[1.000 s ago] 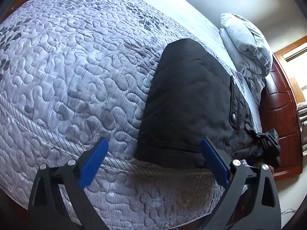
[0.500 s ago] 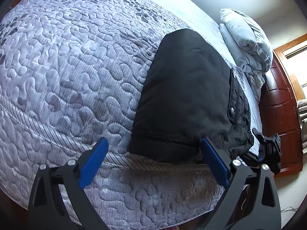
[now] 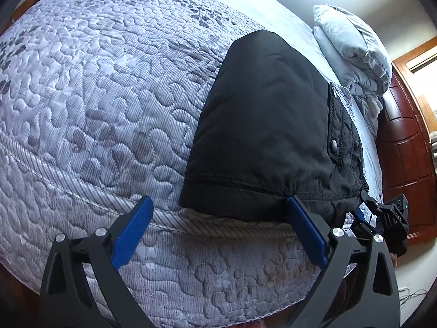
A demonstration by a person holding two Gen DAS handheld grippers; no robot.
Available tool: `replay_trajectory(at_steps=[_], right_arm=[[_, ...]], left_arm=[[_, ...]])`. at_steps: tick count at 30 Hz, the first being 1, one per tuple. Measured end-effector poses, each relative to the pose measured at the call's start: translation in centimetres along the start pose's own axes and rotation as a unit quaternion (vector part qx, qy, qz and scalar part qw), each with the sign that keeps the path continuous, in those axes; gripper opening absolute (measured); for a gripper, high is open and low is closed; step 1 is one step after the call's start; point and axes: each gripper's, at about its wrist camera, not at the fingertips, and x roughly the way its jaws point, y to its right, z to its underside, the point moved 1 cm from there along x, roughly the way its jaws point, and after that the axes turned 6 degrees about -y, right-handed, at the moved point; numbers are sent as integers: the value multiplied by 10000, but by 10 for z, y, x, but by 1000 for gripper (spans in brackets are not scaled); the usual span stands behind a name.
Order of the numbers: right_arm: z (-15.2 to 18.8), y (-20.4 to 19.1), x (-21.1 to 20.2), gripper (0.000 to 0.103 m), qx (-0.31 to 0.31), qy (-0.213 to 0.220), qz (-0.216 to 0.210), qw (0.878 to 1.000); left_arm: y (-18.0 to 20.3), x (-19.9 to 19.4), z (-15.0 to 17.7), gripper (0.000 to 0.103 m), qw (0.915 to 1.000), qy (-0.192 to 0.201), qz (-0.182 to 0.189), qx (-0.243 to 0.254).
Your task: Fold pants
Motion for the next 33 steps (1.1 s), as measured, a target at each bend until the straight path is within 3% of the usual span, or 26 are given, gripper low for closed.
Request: replay_trajectory(at_steps=[8,19,33], right_arm=[[-6,-11,-18,30,-70,227,102,9997],[-6,24,-13,29,286,197,14,9994],[-6,19,-15,29,265,105,88,9996]], left_arm=[[13,7,3,97,9998,-88,-29,176],[14,13,2,99,9995,-162,-106,236],[21,15,4,99,9988,-125,-262,400]])
